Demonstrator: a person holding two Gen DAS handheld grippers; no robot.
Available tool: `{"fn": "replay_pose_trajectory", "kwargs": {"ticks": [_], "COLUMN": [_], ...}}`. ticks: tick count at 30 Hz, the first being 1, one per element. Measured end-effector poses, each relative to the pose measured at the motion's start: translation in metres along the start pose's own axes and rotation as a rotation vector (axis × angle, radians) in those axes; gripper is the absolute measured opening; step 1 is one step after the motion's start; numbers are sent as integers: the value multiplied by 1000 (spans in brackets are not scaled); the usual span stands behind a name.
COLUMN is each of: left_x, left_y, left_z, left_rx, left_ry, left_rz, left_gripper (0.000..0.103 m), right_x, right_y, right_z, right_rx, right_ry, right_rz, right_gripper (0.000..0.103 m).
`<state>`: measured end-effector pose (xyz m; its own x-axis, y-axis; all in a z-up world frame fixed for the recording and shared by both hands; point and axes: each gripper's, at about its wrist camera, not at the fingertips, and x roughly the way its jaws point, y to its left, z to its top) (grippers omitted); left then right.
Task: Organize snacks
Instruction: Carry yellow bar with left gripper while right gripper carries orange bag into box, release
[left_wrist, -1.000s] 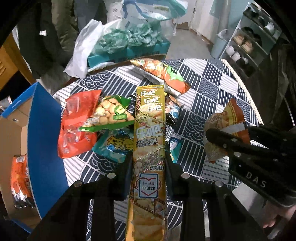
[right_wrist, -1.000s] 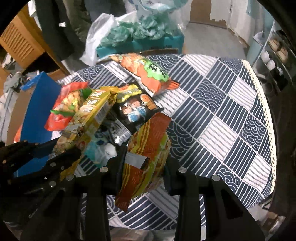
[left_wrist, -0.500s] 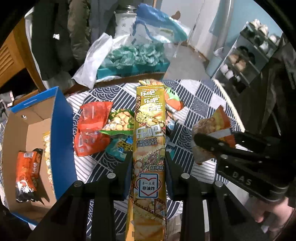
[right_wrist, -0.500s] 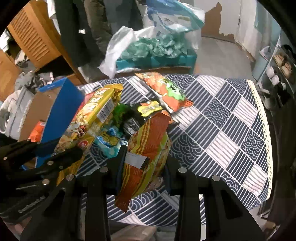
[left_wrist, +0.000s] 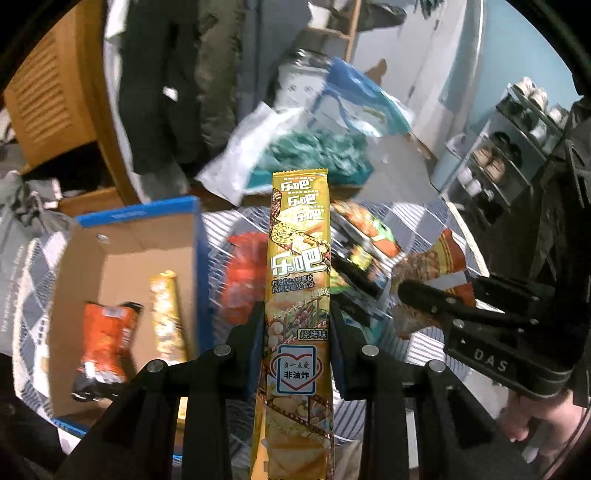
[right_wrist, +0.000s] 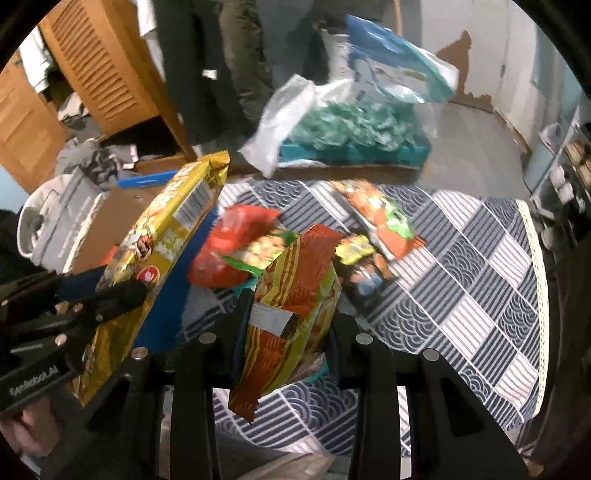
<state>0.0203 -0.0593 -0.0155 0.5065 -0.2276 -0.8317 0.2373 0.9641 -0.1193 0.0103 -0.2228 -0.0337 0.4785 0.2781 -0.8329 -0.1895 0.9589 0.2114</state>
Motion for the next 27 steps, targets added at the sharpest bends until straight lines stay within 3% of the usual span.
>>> {"fn": "replay_pose_trajectory", "kwargs": {"ticks": [9, 27], "left_x": [-22, -24], "left_y": [53, 147], "left_z": [-1, -23], "left_rx": [-69, -200], "left_ry": [-59, -52], "left_rz": [55, 142], "left_gripper": [31, 31], "right_x": [3, 48], "right_y": [55, 163], "right_z": [20, 46], "right_rx": [-77, -192], "right_ry": [-14, 49], "right_rz": [44, 144], "right_gripper": [33, 33]}}
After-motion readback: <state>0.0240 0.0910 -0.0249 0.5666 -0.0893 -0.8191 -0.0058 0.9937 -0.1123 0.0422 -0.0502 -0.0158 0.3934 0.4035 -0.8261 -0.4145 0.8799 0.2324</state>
